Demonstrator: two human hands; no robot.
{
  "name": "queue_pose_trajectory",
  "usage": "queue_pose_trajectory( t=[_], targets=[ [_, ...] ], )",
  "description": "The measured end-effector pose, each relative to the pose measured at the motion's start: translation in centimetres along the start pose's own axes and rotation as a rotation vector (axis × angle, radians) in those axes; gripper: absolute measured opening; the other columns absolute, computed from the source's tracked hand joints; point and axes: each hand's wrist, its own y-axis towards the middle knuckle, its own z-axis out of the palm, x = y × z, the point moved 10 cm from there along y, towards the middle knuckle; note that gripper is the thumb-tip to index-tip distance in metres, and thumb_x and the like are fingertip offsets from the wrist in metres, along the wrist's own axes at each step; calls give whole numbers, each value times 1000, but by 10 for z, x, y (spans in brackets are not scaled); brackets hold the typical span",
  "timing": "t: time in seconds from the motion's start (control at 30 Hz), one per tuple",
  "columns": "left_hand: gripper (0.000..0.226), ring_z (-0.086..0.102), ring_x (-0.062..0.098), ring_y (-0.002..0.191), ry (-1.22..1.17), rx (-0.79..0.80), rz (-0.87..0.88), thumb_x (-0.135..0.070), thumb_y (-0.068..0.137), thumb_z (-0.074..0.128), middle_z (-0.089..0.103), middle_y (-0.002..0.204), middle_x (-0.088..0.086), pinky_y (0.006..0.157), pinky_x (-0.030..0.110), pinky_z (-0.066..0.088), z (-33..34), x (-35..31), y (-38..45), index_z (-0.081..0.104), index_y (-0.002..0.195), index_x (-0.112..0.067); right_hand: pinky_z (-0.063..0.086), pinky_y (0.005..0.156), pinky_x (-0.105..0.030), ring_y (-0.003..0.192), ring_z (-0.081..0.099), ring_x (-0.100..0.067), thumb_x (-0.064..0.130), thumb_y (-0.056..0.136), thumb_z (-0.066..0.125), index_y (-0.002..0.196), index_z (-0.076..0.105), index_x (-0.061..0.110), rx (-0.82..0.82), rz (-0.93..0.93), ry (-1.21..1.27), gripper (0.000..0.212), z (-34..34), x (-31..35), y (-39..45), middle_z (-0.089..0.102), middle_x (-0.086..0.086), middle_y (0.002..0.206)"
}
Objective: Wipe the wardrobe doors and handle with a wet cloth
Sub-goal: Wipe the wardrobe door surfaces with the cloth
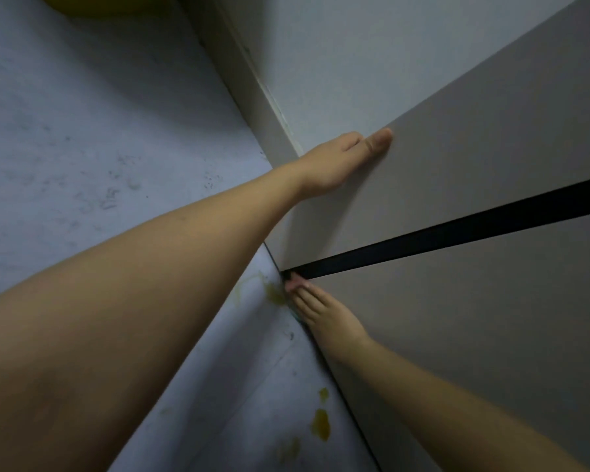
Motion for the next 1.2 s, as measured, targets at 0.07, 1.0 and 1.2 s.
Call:
queue_pose_trajectory(
  t=[0.07,1.0,1.2],
  targets=[
    [75,54,15,87,-21,-62,5,-73,79,22,58,96,3,85,35,41,-2,0,-1,57,97,-9,-27,98,-47,145,-13,-30,36,102,19,148,-13,4,39,-87,-26,64,10,10,-19,-11,-12,159],
    [66,58,19,97,13,-158,-18,-63,95,26,62,105,6,71,16,36,-3,7,0,63,103,-9,-18,114,-42,145,-14,-27,30,101,18,148,-13,4,-39,182,196,62,4,-18,-23,-14,-11,158],
    [75,54,16,89,-8,-200,1,-79,74,22,56,97,3,83,33,41,-6,-1,-5,57,93,-16,-29,101,-43,147,-6,-21,31,100,18,147,-7,7,61,-12,172,59,59,59,-54,-6,-4,159]
  ],
)
